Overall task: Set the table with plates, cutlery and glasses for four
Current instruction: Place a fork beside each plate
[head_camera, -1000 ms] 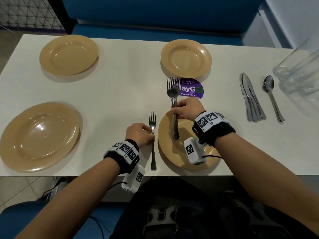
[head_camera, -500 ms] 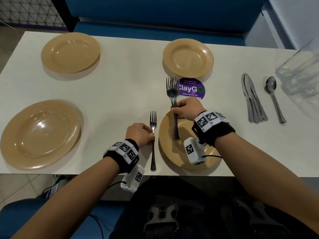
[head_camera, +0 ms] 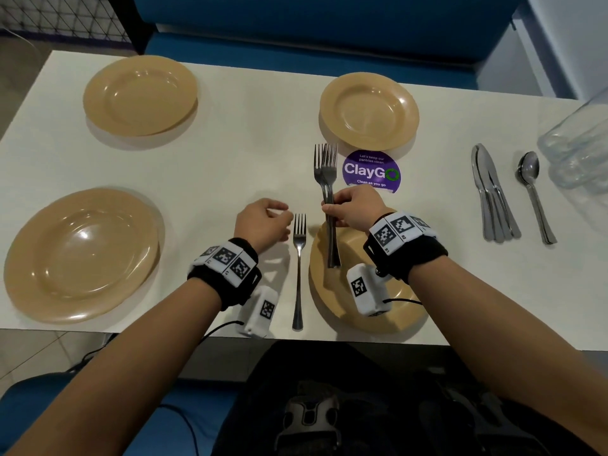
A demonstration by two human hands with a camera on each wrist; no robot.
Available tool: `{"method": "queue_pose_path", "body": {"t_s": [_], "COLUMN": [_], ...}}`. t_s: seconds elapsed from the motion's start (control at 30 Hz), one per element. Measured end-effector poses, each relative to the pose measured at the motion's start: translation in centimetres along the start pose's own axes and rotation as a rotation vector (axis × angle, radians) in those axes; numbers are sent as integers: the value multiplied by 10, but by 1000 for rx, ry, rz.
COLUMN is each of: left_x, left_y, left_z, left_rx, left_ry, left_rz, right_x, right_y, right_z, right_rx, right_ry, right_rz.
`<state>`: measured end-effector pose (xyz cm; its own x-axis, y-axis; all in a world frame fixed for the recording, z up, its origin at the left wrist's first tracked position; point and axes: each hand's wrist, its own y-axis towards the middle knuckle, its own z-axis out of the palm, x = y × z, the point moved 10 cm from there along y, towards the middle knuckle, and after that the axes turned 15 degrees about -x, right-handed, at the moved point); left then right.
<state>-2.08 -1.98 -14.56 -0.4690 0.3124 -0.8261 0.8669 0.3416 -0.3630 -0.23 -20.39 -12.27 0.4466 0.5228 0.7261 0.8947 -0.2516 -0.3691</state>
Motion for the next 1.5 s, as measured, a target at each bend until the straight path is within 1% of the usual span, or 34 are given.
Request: {"method": "queue_pose_path", "body": {"t_s": [0.17, 0.27, 0.37, 0.5, 0.67, 0.8, 0.9, 0.97, 1.07, 1.17, 1.27, 1.4, 1.5], "left_x": [-26, -23, -17, -5, 26, 65, 102, 126, 155, 171, 178, 184, 181], "left_y": [5, 22, 48, 96, 146, 174, 190, 196, 195, 184, 173, 167, 167], "left_z": [13, -9, -45, -117, -232, -322, -374, -399, -415, -407, -402, -406, -416], "left_rx": [150, 110, 82, 24, -29, -90, -139, -147, -114, -40, -23, -33, -109], "left_ry": [-276, -317, -264, -244, -203, -96, -19, 47, 119, 186, 216, 256, 315], "left_rz": [-42, -50, -16, -2, -35, -51, -96, -140, -176, -166, -156, -138, -90], "right_x": [31, 57, 90, 144, 206, 226, 232, 236, 240, 240, 240, 238, 236], "right_y": [2, 5, 4, 2, -14, -28, -33, -36, -39, -44, -50, -56, -59], "right_z": [32, 55, 90, 153, 242, 287, 305, 314, 325, 338, 348, 351, 349], "right_rx": [14, 16, 56, 94, 109, 112, 100, 86, 74, 76, 80, 85, 81], "right_ry": [17, 14, 17, 98, 156, 177, 155, 150, 156, 151, 109, 81, 64], "right_rz": [-59, -88, -115, -114, -102, -54, -37, -29, -9, 14, 0, -18, -26]}}
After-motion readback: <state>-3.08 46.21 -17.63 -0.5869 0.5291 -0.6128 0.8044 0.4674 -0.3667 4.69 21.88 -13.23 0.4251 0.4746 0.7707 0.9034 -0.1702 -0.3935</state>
